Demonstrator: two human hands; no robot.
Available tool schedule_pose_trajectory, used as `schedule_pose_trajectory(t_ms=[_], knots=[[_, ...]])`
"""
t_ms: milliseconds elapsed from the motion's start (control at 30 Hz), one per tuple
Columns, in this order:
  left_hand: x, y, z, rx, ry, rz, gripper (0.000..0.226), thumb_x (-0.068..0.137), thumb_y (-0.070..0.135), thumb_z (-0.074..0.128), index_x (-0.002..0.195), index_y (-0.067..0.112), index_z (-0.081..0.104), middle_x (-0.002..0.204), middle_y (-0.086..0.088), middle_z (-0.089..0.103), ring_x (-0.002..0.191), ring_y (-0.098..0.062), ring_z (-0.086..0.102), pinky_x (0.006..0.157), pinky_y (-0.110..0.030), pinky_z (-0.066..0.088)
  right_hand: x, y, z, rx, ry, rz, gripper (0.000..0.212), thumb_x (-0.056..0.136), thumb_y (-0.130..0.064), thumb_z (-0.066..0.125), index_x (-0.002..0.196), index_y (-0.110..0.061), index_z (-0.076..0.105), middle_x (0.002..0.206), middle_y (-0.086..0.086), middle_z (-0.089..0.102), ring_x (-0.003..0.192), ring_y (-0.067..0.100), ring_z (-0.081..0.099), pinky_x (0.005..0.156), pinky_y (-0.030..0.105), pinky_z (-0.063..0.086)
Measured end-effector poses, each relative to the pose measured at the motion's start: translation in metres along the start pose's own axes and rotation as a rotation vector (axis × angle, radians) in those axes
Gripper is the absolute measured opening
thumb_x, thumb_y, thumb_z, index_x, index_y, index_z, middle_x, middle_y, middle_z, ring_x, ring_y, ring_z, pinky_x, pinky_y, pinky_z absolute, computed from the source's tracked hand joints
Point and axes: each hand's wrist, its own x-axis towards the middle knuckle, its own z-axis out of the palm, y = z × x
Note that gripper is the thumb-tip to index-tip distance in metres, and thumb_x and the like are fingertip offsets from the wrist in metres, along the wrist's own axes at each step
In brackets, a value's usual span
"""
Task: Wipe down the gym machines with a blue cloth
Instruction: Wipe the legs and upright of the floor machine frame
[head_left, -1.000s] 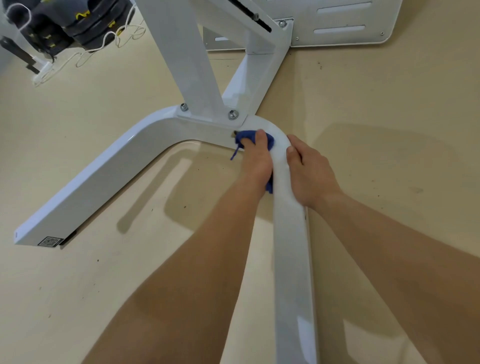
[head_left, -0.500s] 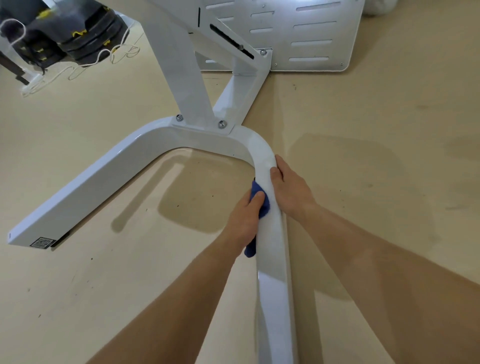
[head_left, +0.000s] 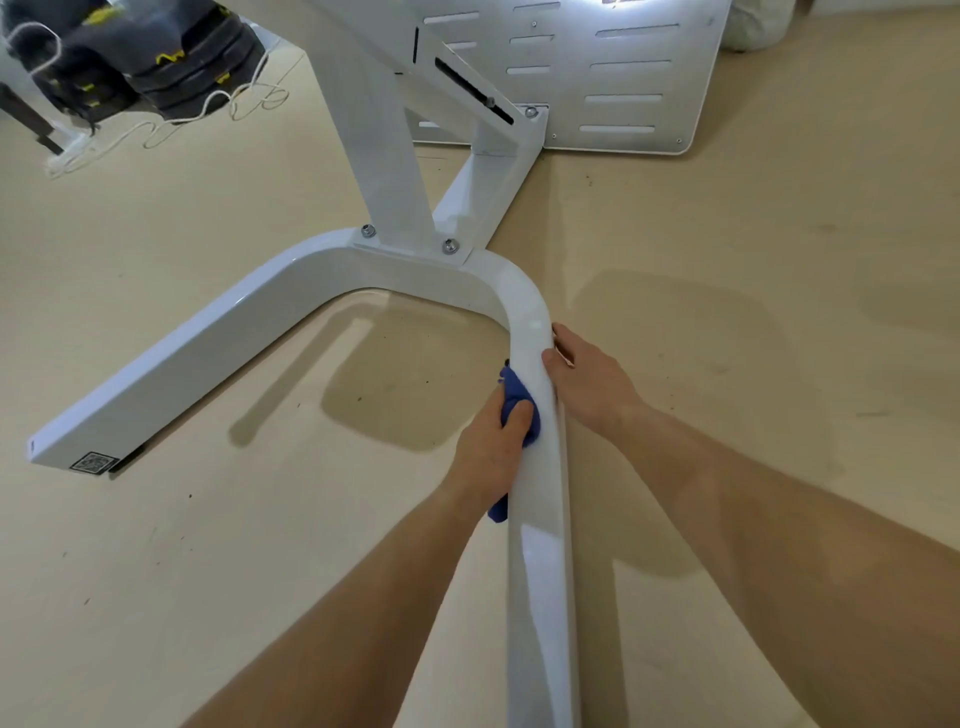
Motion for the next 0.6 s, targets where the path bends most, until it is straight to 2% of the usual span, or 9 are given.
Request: schedule_pose_trajectory(t_ms=[67,133,167,233,267,333,433,533,600], knots=[[-0.003,0.003,0.001,0.082,0.031,0.045,0.041,0.104,0.031,0.038,0.145,0.03,0.038,0.117,0.009,0.06,0.099,-0.012,0.058,0.078,-0.021,0.045,-0.003,0.004,-0.005,-0.004,-0.019,0.015,0.047,0.105,-0.034,0.037,0.153,-0.029,0.036,0.15,-0.01,0.046,0.136,0.015,0.045,0.102,0.023,0.034],[0.005,0.011,0.005,0.181,0.074,0.136,0.052,0.105,0.027,0.038,0.154,0.028,0.021,0.119,0.009,0.051,0.095,-0.007,0.053,0.075,-0.019,0.038,-0.005,0.01,-0.01,-0.012,-0.023,0.022,0.045,0.104,-0.031,0.037,0.149,-0.029,0.043,0.145,-0.008,0.052,0.129,0.016,0.052,0.103,0.027,0.038],[0.011,0.016,0.007,0.227,0.091,0.195,0.056,0.105,0.025,0.037,0.156,0.025,0.015,0.124,0.008,0.048,0.099,-0.007,0.052,0.081,-0.018,0.036,-0.006,0.014,-0.013,-0.01,-0.019,0.032,0.044,0.104,-0.03,0.038,0.147,-0.028,0.045,0.143,-0.007,0.053,0.127,0.017,0.054,0.106,0.03,0.04],[0.03,0.02,0.01,0.403,0.11,0.324,0.058,0.105,0.024,0.035,0.157,0.019,0.011,0.153,0.001,0.032,0.132,-0.018,0.041,0.103,-0.022,0.032,-0.009,0.022,-0.017,0.005,-0.008,0.064,0.044,0.103,-0.031,0.039,0.147,-0.027,0.044,0.143,-0.006,0.053,0.125,0.018,0.056,0.11,0.036,0.04],[0.042,0.02,0.008,0.535,0.103,0.347,0.055,0.105,0.024,0.033,0.157,0.015,0.015,0.162,-0.004,0.017,0.145,-0.024,0.024,0.115,-0.031,0.025,-0.009,0.027,-0.018,0.015,-0.001,0.078,0.045,0.103,-0.033,0.04,0.147,-0.027,0.044,0.141,-0.005,0.054,0.123,0.018,0.057,0.11,0.038,0.041],[0.069,0.025,0.004,0.873,0.051,0.418,0.043,0.106,0.019,0.031,0.144,0.003,0.037,0.163,-0.016,0.007,0.15,-0.037,0.0,0.122,-0.049,0.012,-0.009,0.038,-0.023,0.027,0.029,0.101,0.044,0.102,-0.035,0.042,0.145,-0.026,0.045,0.136,-0.005,0.057,0.119,0.019,0.059,0.107,0.04,0.043],[0.1,0.039,0.0,1.181,0.069,0.557,0.029,0.103,0.014,0.034,0.12,0.002,0.055,0.158,-0.025,0.018,0.146,-0.047,0.007,0.117,-0.058,0.01,-0.004,0.049,-0.032,-0.001,0.064,0.114,0.04,0.102,-0.037,0.043,0.139,-0.026,0.051,0.127,-0.005,0.06,0.112,0.02,0.062,0.103,0.041,0.046],[0.135,0.053,-0.008,1.318,0.078,0.539,0.033,0.102,0.017,0.031,0.122,0.004,0.054,0.157,-0.021,0.022,0.146,-0.045,0.01,0.118,-0.056,0.01,0.004,0.054,-0.037,-0.037,0.083,0.092,0.036,0.102,-0.036,0.042,0.133,-0.026,0.056,0.123,-0.006,0.063,0.105,0.018,0.063,0.099,0.04,0.049],[0.16,0.057,-0.016,1.228,0.132,0.43,0.049,0.099,0.026,0.019,0.131,0.005,0.05,0.156,-0.016,0.026,0.147,-0.04,0.012,0.119,-0.051,0.016,0.008,0.053,-0.038,-0.035,0.075,0.079,0.033,0.102,-0.035,0.041,0.129,-0.026,0.059,0.117,-0.006,0.065,0.101,0.018,0.064,0.096,0.04,0.05]])
